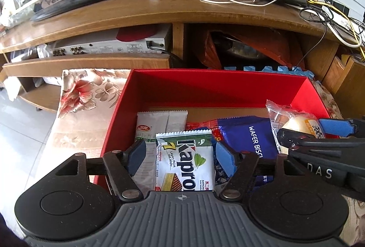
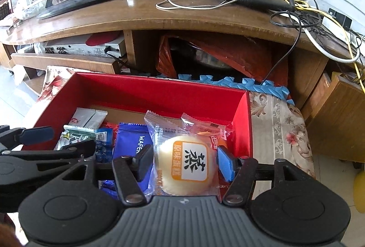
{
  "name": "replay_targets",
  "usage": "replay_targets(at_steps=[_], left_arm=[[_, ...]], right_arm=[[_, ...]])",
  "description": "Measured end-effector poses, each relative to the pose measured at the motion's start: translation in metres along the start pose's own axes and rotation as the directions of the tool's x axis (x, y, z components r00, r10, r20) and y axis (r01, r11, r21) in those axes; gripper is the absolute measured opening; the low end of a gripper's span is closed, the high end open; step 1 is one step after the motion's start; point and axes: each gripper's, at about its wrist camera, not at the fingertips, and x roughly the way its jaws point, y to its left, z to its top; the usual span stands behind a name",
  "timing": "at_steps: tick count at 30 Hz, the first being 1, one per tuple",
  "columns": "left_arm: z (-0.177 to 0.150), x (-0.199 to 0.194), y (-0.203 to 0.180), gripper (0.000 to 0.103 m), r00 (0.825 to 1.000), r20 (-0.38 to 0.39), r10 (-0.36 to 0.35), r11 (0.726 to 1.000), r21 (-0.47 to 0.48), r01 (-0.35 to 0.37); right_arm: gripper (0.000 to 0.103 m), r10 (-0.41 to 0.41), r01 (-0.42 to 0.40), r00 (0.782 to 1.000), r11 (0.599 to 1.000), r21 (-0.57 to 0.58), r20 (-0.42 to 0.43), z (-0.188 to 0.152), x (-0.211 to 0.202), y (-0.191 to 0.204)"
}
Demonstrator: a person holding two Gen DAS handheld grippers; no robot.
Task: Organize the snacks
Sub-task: 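Lower and open left tool into the box while right tool releases the bun bag, then withdraw both open tools up from the red box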
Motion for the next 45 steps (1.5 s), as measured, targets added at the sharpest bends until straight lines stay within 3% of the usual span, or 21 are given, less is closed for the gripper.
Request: replay_targets(at_steps=[11, 24, 36, 45], left_arm=[[-0.001, -0.019, 0.0, 0.084, 0.999, 0.044, -0.001, 1.0, 0.016, 0.0], [-0.017, -0.044, 0.003, 0.087, 0.998, 0.04, -0.038, 0.999, 0.006, 0.038], [-0.053, -0.068, -0.007, 0.089, 0.997, 0.02, -0.071, 0.995, 0.065, 0.07], [-0.085, -0.071, -0.028, 0.089, 0.995, -0.032, -0.091, 0.985, 0.145, 0.094]], right_arm=[[0.059, -0.009, 0.01, 0.999, 1.0, -0.008, 0.036, 0.003, -0.012, -0.002], [0.06, -0.006, 0.008, 0.996, 1.0, -0.024, 0.084, -0.004, -0.048, 0.001], [0.062, -0.017, 0.019, 0.998, 0.999, -0.039, 0.066, -0.042, -0.087, 0.01], [0.062, -0.059, 0.059, 0.998, 0.998, -0.03, -0.002, -0.081, -0.098, 0.001]])
